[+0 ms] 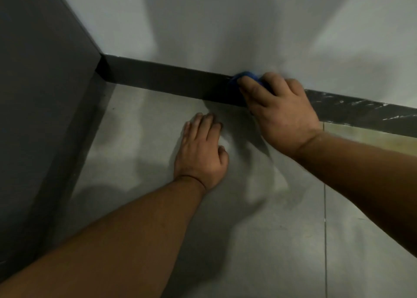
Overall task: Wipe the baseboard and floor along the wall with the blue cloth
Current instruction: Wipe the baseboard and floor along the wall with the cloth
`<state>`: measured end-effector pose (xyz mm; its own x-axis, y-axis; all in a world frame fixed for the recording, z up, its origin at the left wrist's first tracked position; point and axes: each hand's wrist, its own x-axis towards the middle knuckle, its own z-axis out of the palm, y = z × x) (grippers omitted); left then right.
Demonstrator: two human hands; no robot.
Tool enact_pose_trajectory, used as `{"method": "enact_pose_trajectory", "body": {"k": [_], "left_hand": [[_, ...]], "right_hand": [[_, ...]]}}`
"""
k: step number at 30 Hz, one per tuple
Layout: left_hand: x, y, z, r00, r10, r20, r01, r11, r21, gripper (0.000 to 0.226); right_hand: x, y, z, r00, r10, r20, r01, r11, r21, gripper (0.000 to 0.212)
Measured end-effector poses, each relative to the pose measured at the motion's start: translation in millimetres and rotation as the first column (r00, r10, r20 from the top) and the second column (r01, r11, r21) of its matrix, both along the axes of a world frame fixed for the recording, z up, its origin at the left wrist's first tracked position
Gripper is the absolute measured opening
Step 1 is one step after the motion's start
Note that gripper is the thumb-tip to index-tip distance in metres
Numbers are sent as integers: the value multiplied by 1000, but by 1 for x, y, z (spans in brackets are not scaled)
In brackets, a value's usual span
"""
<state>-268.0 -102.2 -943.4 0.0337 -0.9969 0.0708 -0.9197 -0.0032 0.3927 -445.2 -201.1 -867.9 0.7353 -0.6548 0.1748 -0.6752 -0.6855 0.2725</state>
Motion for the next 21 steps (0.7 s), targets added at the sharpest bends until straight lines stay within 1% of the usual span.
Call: {"method": "enact_pose_trajectory", "body": {"k": [4, 7, 10, 12, 15, 16, 19, 21], "left_hand": [[0, -1, -1, 1000, 2, 14, -2, 1000, 4, 64], [-1, 0, -1, 1000, 6, 17, -6, 1000, 2, 64], [-1, 2, -1, 1000, 8, -8, -7, 1000, 6, 66], [-1, 2, 0, 1000, 5, -2, -5, 1000, 7, 66], [0, 2, 0, 1000, 0, 8, 0, 1000, -11, 62], [0, 2, 0, 1000, -2, 5, 3, 1000, -14, 62], [0, 1, 0, 1000, -8, -1, 8, 1000, -1, 63], [0, 0, -1, 1000, -5, 0, 5, 1000, 16, 63]], "right_hand": [[-6, 9, -4, 997, -73, 1, 73, 996, 43, 50], [17, 12, 0, 999, -33, 12, 32, 998, 45, 54], [49, 8, 3, 998, -18, -55, 21, 998, 59, 61], [56, 4, 2, 994, -16, -111, 23, 998, 64, 59], [39, 0, -1, 980, -21, -199, 22, 1000, 2, 54], [29, 0, -4, 978, -24, -205, 21, 1000, -16, 51], [-6, 3, -12, 991, -59, -121, 62, 998, 15, 47], [-29, 10, -19, 985, -130, -118, 136, 989, 51, 50]]}}
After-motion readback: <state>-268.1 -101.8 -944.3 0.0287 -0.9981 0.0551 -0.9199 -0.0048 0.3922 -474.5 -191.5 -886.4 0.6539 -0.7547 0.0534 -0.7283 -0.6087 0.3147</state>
